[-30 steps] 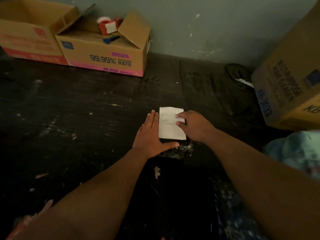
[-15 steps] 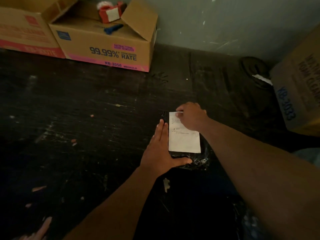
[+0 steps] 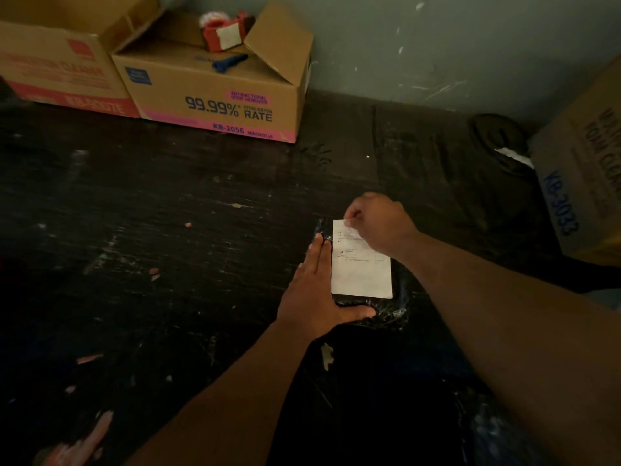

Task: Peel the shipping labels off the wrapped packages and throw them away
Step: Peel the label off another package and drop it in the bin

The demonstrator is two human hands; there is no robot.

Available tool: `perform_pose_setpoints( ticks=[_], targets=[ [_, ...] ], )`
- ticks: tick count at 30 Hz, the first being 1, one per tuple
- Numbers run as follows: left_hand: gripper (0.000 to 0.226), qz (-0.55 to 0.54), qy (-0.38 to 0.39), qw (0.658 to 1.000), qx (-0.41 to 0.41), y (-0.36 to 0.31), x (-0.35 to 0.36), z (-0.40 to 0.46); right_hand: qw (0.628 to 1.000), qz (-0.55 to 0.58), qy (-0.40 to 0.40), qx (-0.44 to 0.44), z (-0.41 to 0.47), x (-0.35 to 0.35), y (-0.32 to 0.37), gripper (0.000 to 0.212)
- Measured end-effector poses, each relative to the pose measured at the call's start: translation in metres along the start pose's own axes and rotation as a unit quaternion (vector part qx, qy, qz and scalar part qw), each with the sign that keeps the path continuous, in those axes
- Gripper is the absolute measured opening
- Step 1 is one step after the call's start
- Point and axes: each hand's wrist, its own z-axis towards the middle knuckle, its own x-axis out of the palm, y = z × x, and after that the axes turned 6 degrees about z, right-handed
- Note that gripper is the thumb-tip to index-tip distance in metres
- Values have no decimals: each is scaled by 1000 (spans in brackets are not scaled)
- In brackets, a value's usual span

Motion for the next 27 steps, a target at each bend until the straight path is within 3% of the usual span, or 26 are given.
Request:
perform_pose_setpoints(
  ticks=[4,10,16,27],
  targets=[
    [145,3,1,1000,4,0,-1,2,1000,1,14,-16,-4,-4,-8,21],
    [153,61,-3,998,31,-3,-10,10,997,-53,20,49,-2,-1,-12,57],
    [155,26,38,999,12,1,-10,11,994,-72,42,64,-1,-4,-5,22],
    [154,2,35,999,7,3,-7,6,993,-81,38,-72,-27,-30,0,19]
  ],
)
